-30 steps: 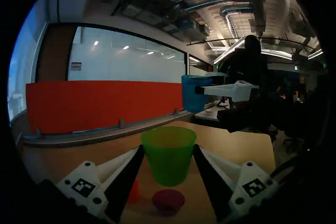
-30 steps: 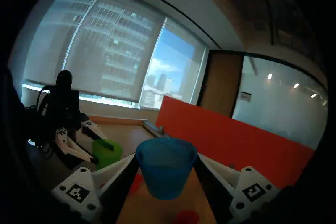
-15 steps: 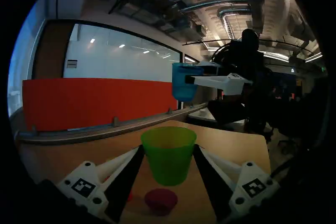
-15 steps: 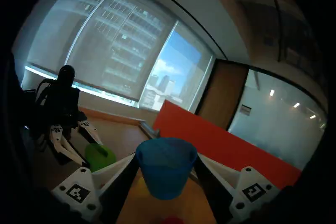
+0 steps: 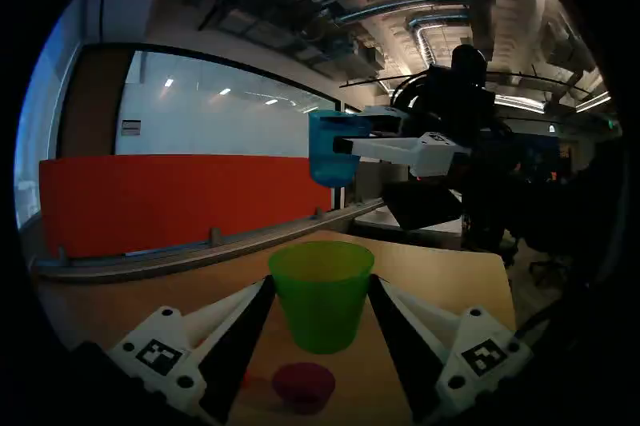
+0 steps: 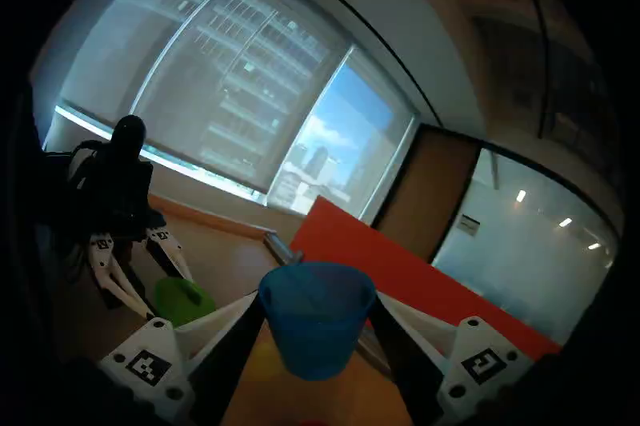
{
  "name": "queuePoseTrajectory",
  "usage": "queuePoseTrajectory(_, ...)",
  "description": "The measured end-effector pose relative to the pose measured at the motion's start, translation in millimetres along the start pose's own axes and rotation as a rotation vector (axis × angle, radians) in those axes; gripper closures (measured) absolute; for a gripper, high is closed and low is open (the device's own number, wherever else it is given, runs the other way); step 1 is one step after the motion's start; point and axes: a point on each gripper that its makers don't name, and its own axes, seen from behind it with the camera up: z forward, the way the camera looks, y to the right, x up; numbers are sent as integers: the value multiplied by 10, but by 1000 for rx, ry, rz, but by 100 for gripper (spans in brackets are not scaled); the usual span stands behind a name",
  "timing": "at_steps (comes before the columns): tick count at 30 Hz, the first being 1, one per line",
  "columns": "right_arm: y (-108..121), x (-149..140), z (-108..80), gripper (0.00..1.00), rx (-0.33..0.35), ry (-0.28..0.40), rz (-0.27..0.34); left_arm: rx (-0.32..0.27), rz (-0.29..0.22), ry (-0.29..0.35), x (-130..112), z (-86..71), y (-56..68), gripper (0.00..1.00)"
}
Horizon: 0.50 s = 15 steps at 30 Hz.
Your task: Pour water
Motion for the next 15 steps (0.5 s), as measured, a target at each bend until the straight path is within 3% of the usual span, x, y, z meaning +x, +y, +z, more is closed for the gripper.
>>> queuePoseTrajectory(15,27,131,45,10,0,13,-107,-34,8,10,44,46,136,15)
